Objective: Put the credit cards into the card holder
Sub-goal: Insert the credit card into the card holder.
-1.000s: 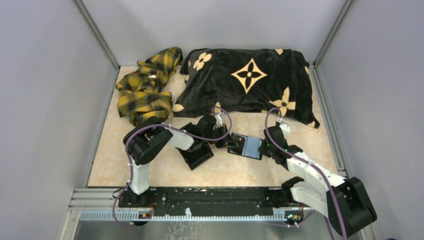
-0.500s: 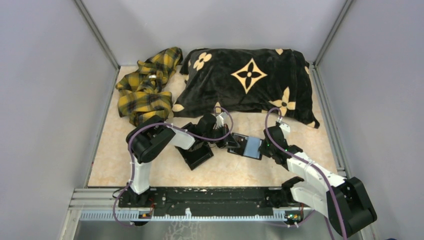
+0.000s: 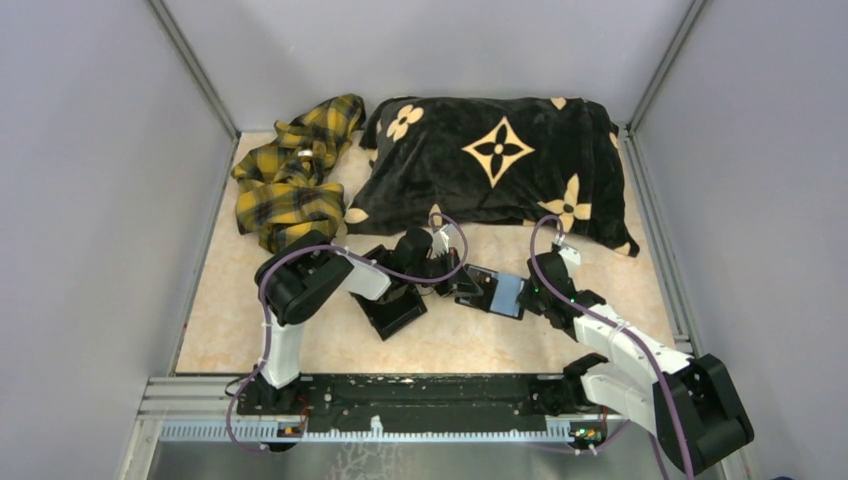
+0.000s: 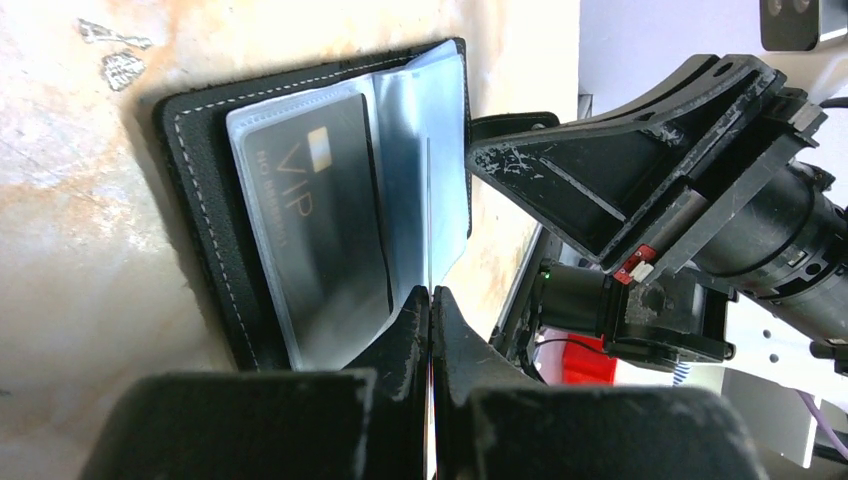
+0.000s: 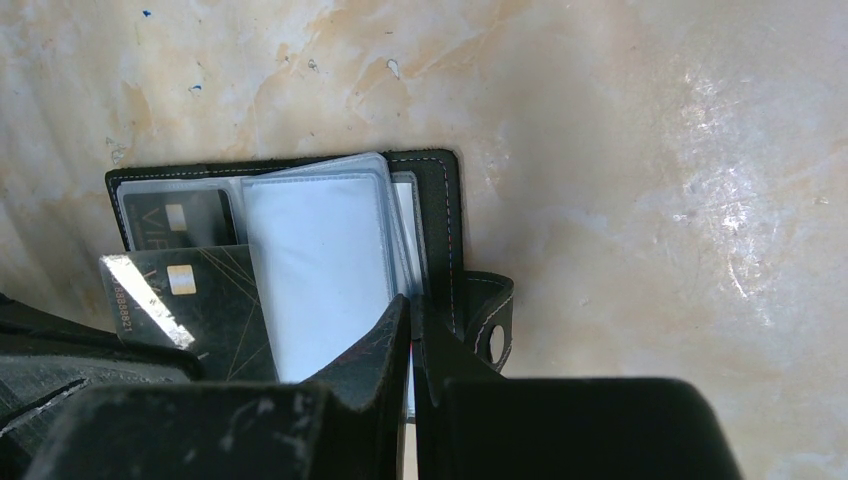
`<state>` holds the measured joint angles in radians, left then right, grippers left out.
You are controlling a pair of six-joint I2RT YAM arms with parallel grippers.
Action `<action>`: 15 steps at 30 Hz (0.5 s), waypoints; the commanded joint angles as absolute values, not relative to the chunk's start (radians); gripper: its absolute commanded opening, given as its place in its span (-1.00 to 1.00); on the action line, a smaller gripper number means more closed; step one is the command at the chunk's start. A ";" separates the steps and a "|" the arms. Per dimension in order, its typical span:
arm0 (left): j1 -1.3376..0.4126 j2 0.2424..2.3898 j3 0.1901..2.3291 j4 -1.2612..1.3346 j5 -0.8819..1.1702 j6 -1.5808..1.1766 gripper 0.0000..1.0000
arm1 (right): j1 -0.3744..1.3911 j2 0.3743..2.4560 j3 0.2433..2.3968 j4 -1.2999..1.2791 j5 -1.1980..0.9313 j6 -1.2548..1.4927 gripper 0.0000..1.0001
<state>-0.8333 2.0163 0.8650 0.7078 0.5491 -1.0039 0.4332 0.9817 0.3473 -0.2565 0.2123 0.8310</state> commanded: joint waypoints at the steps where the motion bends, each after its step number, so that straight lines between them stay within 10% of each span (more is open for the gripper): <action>1: -0.833 2.032 0.847 0.781 0.576 -1.013 -1.00 | 0.417 0.974 0.341 -0.306 0.238 0.819 -0.93; 15: -0.833 2.082 0.891 0.752 0.582 -0.982 -1.00 | 0.417 0.971 0.349 -0.318 0.241 0.818 -0.92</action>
